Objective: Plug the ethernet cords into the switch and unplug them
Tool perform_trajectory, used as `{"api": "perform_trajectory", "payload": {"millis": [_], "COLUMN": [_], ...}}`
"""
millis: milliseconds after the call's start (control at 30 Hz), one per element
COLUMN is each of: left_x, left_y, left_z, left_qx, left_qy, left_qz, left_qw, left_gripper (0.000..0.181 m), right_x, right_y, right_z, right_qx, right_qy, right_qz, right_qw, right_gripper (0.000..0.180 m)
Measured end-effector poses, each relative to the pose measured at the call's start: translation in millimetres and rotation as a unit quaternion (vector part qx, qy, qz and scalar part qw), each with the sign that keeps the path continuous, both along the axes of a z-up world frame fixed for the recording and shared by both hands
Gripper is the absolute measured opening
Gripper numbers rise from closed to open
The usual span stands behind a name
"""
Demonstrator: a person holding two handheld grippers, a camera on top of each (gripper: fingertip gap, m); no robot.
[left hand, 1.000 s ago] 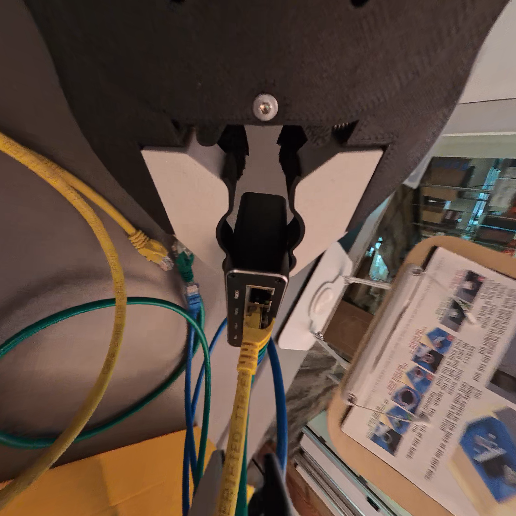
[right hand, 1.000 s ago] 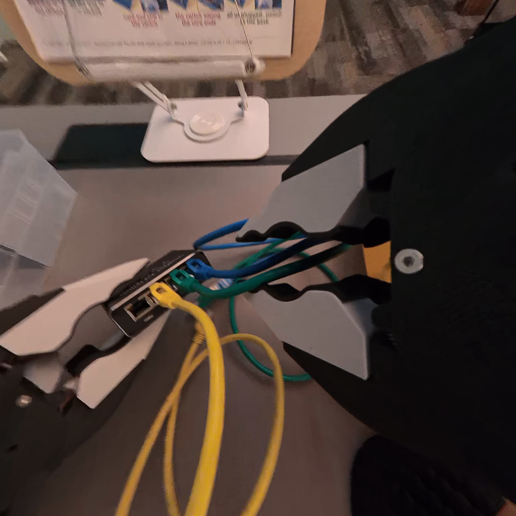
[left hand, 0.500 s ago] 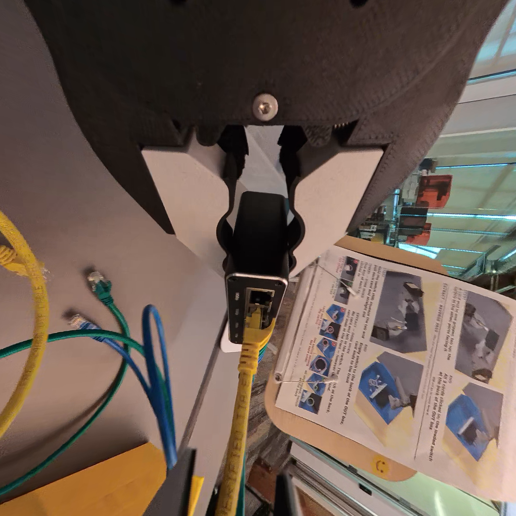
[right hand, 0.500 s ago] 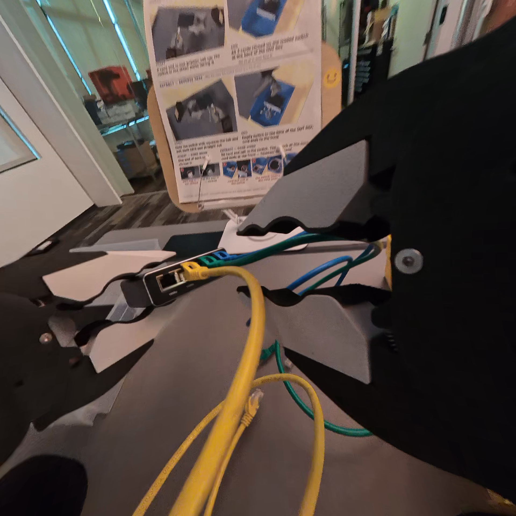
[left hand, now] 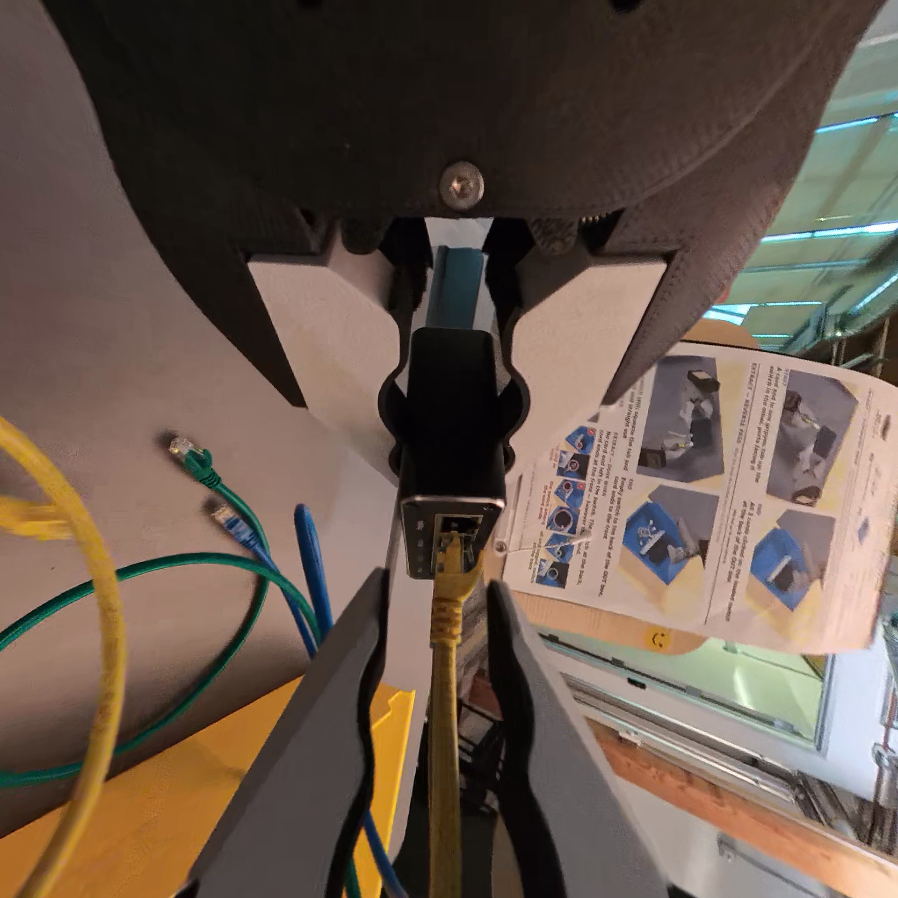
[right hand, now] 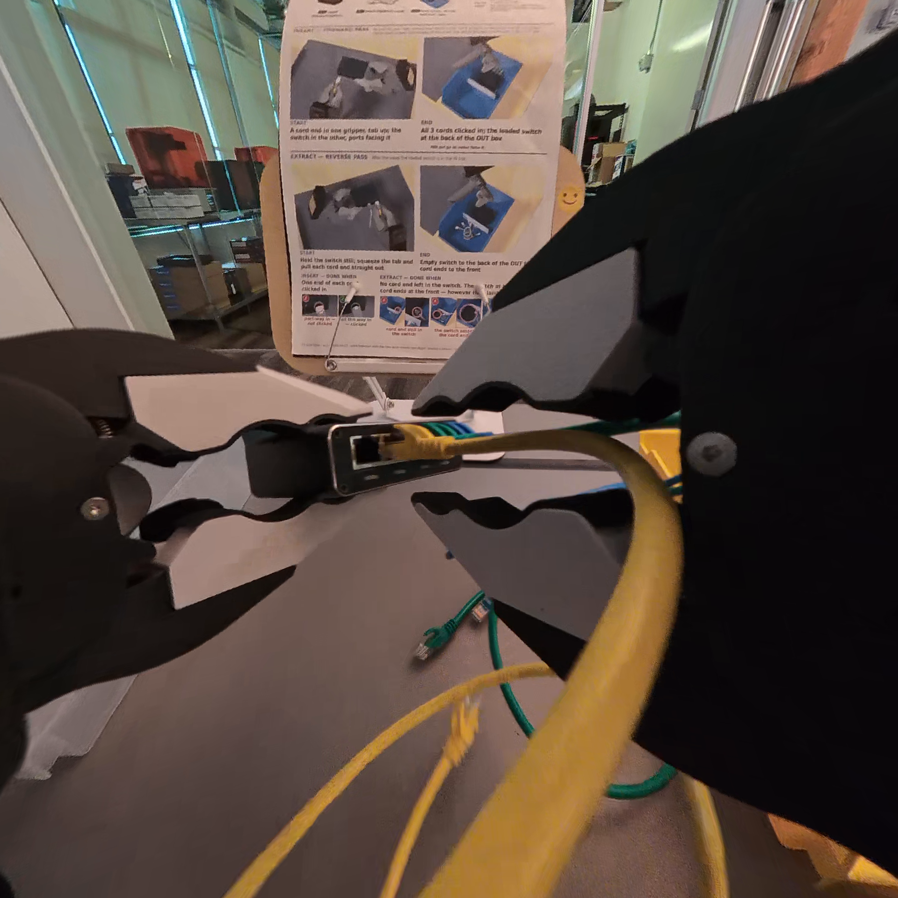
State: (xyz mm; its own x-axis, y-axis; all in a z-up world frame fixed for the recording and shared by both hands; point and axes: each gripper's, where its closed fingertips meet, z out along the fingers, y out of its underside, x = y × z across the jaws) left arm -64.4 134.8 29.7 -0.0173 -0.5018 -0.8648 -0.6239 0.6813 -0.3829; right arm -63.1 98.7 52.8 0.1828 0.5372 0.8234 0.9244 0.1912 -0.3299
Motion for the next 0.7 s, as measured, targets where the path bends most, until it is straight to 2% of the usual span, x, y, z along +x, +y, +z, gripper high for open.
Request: {"api": "perform_trajectory", "payload": {"millis": [233,367,700], "left_x": [0,0,-4], "left_y": [-14,-17,-17], "left_z": [16,19,25], "left_qx": [0.037,0.049,0.055], "left_qy": [-0.019,-0.018,-0.025], "left_qz": [-0.011,-0.008,-0.007], "left_qw": [0.999,0.999,0.998], "left_gripper": [0.032,0.033,0.033], "right_x": [-3,-4,-10], "right_y": [-4,-6,-8], "right_z": [11,15,23], "right_qx": [0.014,0.047,0.086], "right_qy": [0.034,0.021,0.024], "right_qz": [0.023,0.045,0.071], "right_qw": [0.999,0.998,0.993], "right_gripper": [0.019,0.012,0.014]}}
